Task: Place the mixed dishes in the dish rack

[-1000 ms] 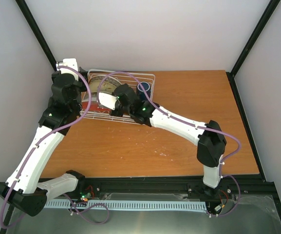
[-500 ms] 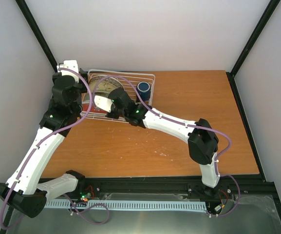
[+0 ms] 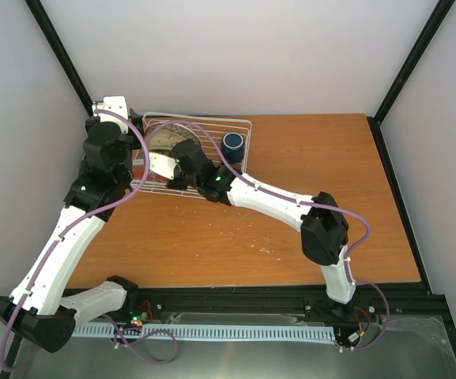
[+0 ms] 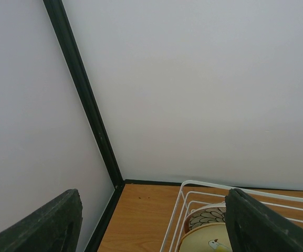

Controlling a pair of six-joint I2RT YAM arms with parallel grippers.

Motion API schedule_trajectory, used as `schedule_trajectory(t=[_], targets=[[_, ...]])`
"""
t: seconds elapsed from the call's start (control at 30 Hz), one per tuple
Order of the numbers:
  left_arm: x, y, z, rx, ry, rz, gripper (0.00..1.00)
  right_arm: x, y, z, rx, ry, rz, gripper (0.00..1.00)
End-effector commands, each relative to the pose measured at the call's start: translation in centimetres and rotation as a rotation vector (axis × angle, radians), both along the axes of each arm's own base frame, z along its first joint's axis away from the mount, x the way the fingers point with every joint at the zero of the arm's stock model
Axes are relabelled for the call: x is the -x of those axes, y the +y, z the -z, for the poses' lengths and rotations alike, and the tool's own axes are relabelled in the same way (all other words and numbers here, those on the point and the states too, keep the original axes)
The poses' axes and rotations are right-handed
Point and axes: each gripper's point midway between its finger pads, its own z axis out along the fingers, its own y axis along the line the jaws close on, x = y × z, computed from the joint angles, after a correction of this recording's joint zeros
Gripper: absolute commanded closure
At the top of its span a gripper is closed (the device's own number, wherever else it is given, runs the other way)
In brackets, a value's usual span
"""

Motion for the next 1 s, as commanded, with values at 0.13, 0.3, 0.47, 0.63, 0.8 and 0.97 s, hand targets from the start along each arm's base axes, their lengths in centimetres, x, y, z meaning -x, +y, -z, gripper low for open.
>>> schedule_trajectory(t=[0.13,0.3,0.47,0.63,0.8,0.97], targets=[[0.6,0.3,-1.9,-0.002,-0.056,0.0,0.25,-2.0,0.1,-9.8,-0.223,-0.206,0.062,0.97],[0.3,0.2,-2.0,-0.004,-0.056,0.006,0.25,-2.9,-0.5,-10.5,-0.22,-0.238,0.089,0.97],[0.3,0.1,-1.9,-0.004,-0.054,0.008,0.25,-4.2,-1.2,-9.7,-0.207,-0.23,0.116,0.97],[0.2,0.0,-1.9,-0.002,-0.054,0.011,0.26,-5.0,-1.4,-8.3,-0.186,-0.192,0.127,0.97],[0.1,-0.1,-1.7,-0.001,-0.049,0.015,0.26,-4.8,-1.3,-7.3,-0.189,-0.139,0.115,0.97],[-0.1,-0.3,-1.8,0.01,-0.05,0.027,0.26,-4.5,-1.3,-7.1,-0.193,-0.109,0.108,0.97]])
